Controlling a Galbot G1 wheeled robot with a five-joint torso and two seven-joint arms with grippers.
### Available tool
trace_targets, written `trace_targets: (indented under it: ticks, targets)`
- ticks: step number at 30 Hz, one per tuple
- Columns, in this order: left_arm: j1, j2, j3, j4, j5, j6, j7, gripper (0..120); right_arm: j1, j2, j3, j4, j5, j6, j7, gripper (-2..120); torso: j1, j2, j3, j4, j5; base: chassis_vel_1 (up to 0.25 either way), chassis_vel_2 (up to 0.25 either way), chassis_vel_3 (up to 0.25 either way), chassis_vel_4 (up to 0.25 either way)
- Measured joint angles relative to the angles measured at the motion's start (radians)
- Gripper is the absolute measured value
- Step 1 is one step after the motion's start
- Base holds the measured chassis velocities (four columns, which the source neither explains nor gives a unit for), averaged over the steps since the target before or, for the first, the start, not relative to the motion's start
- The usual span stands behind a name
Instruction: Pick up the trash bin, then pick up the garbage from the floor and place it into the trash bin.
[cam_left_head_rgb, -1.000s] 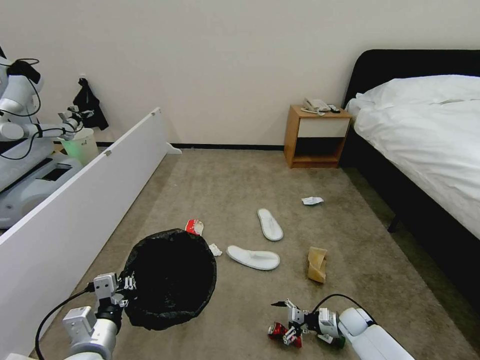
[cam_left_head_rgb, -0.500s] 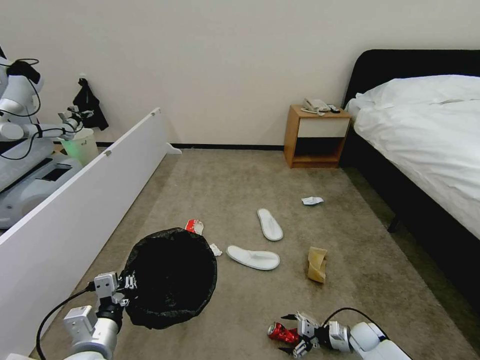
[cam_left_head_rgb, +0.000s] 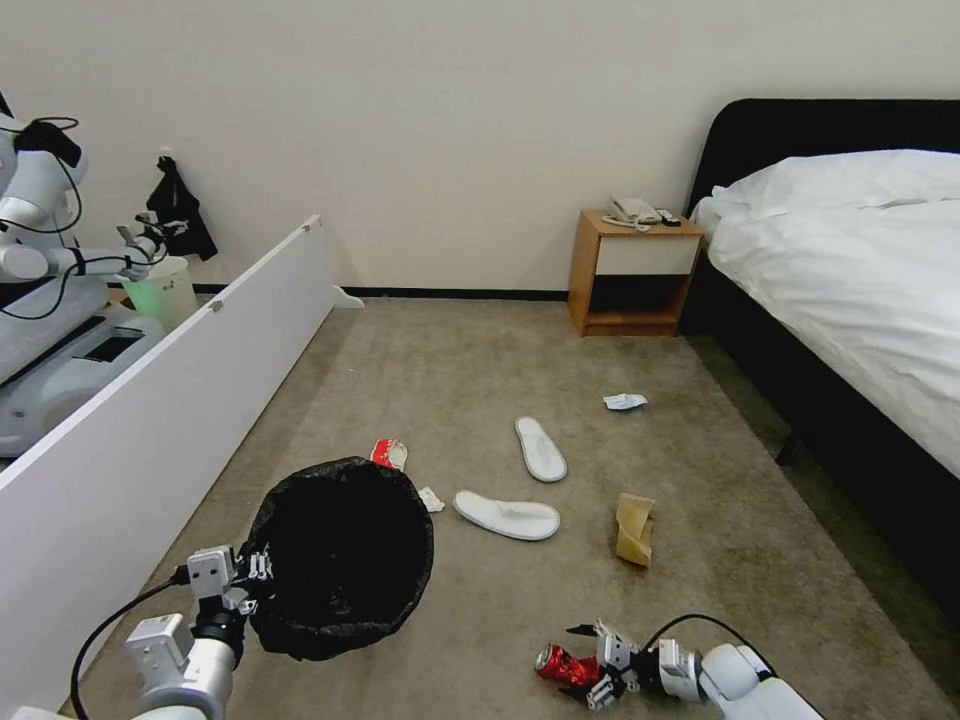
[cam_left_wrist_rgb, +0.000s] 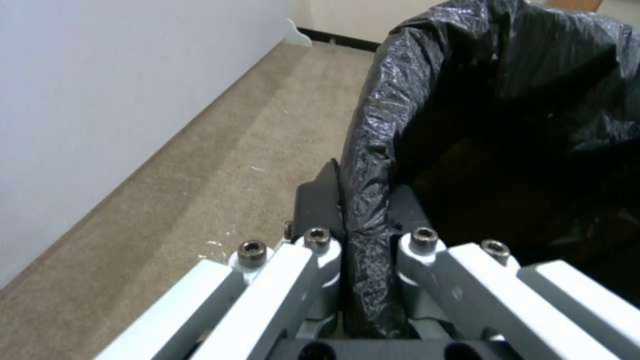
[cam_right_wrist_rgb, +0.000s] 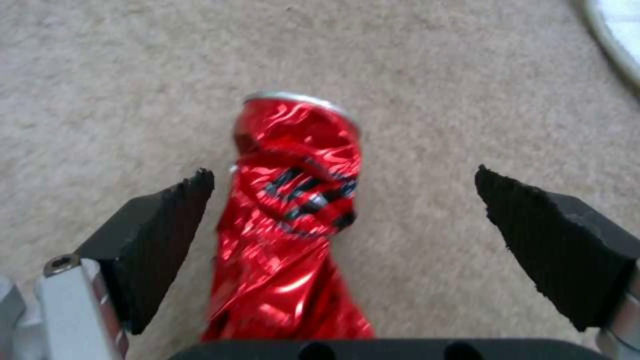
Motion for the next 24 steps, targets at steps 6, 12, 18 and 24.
trace_targets:
  ticks: [6, 12, 18, 24]
  targets:
    - [-0.002, 0.000, 0.003, 0.004, 0.002, -0.001, 0.000, 4, 0.014, 0.010, 0.002, -0.019, -0.003, 0.001, 0.003, 100, 0.000, 0.000, 0.000, 0.0001, -0.0001, 0.000, 0.000, 0.000, 0.000]
    - [-0.003, 0.000, 0.001, 0.005, 0.002, -0.002, 0.000, 4, 0.015, 0.025, 0.004, -0.038, -0.021, 0.002, 0.008, 100, 0.000, 0.000, 0.000, 0.0001, 0.0000, 0.000, 0.000, 0.000, 0.000]
    - [-0.004, 0.000, -0.001, 0.005, 0.002, -0.004, 0.001, 4, 0.012, 0.038, 0.002, -0.045, -0.033, 0.003, 0.010, 100, 0.000, 0.000, 0.000, 0.0001, 0.0000, 0.000, 0.000, 0.000, 0.000]
    - [-0.003, 0.000, -0.005, 0.005, 0.000, -0.007, 0.001, 4, 0.008, 0.044, 0.001, -0.051, -0.042, 0.003, 0.016, 100, 0.000, 0.000, 0.000, 0.0001, -0.0001, 0.000, 0.000, 0.000, 0.000]
